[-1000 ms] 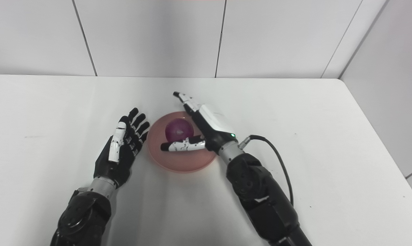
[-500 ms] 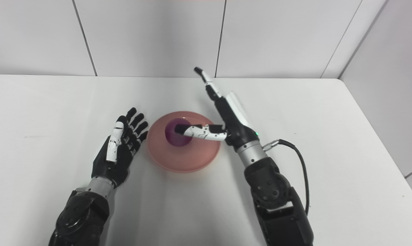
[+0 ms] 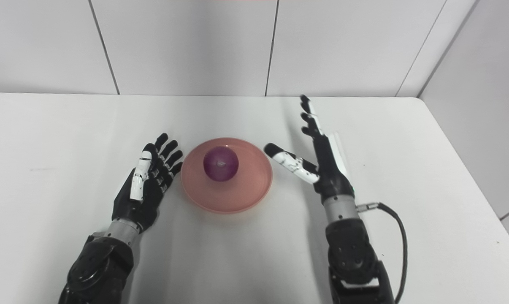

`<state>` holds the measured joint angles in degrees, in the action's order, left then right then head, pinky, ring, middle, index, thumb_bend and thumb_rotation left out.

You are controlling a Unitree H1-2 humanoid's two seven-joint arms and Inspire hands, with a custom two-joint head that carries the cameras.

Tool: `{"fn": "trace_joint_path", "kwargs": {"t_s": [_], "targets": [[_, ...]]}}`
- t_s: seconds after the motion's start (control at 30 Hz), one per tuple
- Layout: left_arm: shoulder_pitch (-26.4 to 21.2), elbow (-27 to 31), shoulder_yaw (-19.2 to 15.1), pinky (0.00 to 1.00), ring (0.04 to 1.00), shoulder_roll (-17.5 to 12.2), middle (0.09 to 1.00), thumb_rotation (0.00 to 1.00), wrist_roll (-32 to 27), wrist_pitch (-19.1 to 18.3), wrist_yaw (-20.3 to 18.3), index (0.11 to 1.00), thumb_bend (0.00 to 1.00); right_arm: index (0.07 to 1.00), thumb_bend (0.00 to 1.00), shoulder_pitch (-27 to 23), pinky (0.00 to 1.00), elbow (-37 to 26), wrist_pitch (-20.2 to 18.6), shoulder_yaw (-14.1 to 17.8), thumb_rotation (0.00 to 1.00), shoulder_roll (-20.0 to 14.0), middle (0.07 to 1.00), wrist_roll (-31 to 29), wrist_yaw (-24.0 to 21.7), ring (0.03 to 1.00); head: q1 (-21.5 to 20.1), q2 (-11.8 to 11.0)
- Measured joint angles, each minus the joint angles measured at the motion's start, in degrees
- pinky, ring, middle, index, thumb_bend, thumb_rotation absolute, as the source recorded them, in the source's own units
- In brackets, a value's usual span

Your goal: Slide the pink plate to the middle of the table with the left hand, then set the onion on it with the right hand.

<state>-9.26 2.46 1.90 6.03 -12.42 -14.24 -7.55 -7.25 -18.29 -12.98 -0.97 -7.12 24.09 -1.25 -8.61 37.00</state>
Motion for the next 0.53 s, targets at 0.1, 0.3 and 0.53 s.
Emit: {"fn": "trace_joint_path", "kwargs": {"t_s": [0.1, 0.3, 0.53], "targets": [[0.0, 0.0, 0.0, 0.95, 0.963, -0.1, 0.98, 1.0, 0.0, 0.0, -0.1, 0.97, 0.47, 0.991, 0.93, 1.6, 0.88, 0.0, -0.3, 0.3, 0.75, 1.3, 0.959, 0.0, 1.0, 0.937, 0.0, 0.0], [0.0, -0.4, -0.1, 0.94, 0.966, -0.3, 0.983, 1.0, 0.0, 0.4, -0.5, 0.976, 0.47, 0.984, 0.85, 3.3, 1.0, 0.0, -0.4, 0.3, 0.89, 1.7, 0.974, -0.1, 2.1, 1.0, 0.4, -0.3], [0.0, -0.5, -0.5, 0.94, 0.969, -0.3, 0.986, 1.0, 0.0, 0.5, -0.5, 0.98, 0.46, 1.0, 0.61, 5.7, 0.99, 1.9, -0.4, 0.9, 1.0, 3.9, 1.0, -7.8, 1.9, 1.0, 0.4, -0.2]]}}
